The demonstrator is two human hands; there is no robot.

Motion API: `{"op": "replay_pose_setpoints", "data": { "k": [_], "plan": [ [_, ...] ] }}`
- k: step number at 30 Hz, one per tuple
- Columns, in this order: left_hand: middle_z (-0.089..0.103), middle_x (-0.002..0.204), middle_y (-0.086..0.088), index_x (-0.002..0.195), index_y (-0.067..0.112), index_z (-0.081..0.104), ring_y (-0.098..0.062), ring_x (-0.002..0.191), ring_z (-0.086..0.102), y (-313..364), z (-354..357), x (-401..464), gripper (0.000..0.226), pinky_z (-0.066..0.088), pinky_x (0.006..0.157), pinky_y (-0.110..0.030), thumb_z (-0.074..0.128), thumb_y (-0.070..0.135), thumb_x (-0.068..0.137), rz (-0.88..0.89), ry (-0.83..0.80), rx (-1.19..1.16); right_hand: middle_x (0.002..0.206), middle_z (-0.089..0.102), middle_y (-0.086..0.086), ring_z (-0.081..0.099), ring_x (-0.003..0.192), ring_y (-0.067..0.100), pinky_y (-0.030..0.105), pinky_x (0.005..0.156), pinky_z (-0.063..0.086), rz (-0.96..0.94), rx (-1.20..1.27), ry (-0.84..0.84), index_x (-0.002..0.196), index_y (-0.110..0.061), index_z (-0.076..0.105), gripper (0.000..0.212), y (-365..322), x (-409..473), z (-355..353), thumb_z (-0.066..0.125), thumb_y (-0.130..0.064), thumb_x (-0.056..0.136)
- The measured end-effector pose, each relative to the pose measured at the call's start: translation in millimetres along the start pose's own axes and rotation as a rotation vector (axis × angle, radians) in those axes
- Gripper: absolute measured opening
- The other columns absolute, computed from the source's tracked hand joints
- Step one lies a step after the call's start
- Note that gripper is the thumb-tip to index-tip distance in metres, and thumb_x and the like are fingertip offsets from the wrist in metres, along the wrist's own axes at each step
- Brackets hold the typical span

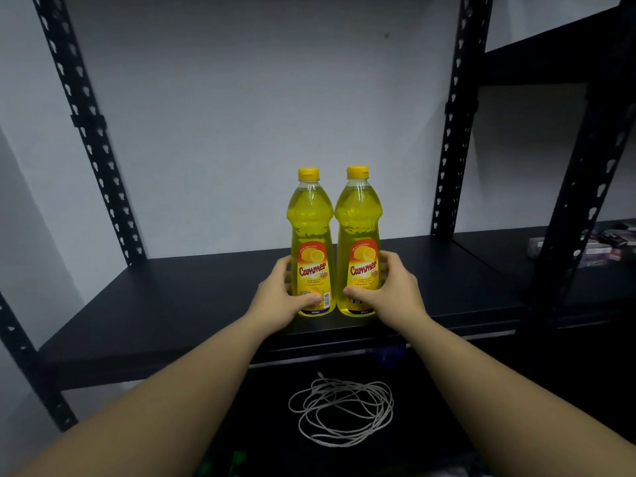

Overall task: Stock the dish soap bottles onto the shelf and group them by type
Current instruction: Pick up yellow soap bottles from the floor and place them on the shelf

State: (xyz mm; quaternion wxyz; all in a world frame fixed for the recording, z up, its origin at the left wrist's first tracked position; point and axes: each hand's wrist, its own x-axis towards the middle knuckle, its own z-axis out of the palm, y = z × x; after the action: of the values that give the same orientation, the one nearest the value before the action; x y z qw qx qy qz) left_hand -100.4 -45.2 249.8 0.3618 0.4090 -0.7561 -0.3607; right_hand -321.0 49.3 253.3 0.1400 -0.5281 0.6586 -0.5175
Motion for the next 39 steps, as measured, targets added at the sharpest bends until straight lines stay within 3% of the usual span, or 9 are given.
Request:
{"op": "replay_pose_setpoints", "data": {
  "k": [8,14,20,30,39],
  "plan": [
    [0.06,0.141,0.007,0.153,0.034,0.034,-0.017,0.126,0.061,11,43,38,0.092,0.054,0.106,-0.048,0.089,0.04,0.079,0.016,-0.035,0.01,0.125,0.062,-0.008,0.063,0.11,0.013,0.034,0.092,0.058,0.038,-0.045,0.063,0.142,-0.028,0.045,0.092,26,27,-25,0.095,-0.045,0.067],
    [0.06,0.14,0.008,0.153,0.031,0.034,-0.014,0.124,0.062,17,75,63,0.088,0.053,0.103,-0.04,0.085,0.041,0.082,0.035,-0.047,0.016,0.129,0.062,-0.006,0.062,0.113,0.015,0.036,0.094,0.057,0.056,-0.068,0.104,0.144,-0.028,0.043,0.092,48,49,-42,0.094,-0.044,0.069],
    [0.059,0.141,0.008,0.154,0.03,0.033,-0.013,0.123,0.061,10,89,74,0.086,0.053,0.105,-0.044,0.083,0.042,0.085,0.034,-0.033,-0.009,0.136,0.053,-0.002,0.054,0.122,0.017,0.036,0.096,0.052,0.041,-0.188,0.131,0.146,-0.025,0.041,0.1,62,63,-42,0.096,-0.044,0.065],
    [0.061,0.137,0.008,0.154,0.035,0.033,-0.013,0.122,0.063,3,89,77,0.087,0.053,0.105,-0.046,0.084,0.044,0.083,0.012,-0.045,-0.072,0.127,0.062,0.005,0.062,0.111,0.023,0.034,0.085,0.052,0.167,-0.189,0.162,0.132,-0.017,0.05,0.083,80,101,-59,0.097,-0.039,0.067],
    [0.061,0.138,0.009,0.153,0.035,0.035,-0.014,0.121,0.064,1,90,78,0.088,0.054,0.105,-0.046,0.084,0.047,0.081,0.012,-0.04,-0.083,0.128,0.064,0.01,0.062,0.116,0.029,0.034,0.084,0.048,0.189,-0.209,0.192,0.132,-0.013,0.053,0.076,96,144,-62,0.093,-0.037,0.073]
  ]
}}
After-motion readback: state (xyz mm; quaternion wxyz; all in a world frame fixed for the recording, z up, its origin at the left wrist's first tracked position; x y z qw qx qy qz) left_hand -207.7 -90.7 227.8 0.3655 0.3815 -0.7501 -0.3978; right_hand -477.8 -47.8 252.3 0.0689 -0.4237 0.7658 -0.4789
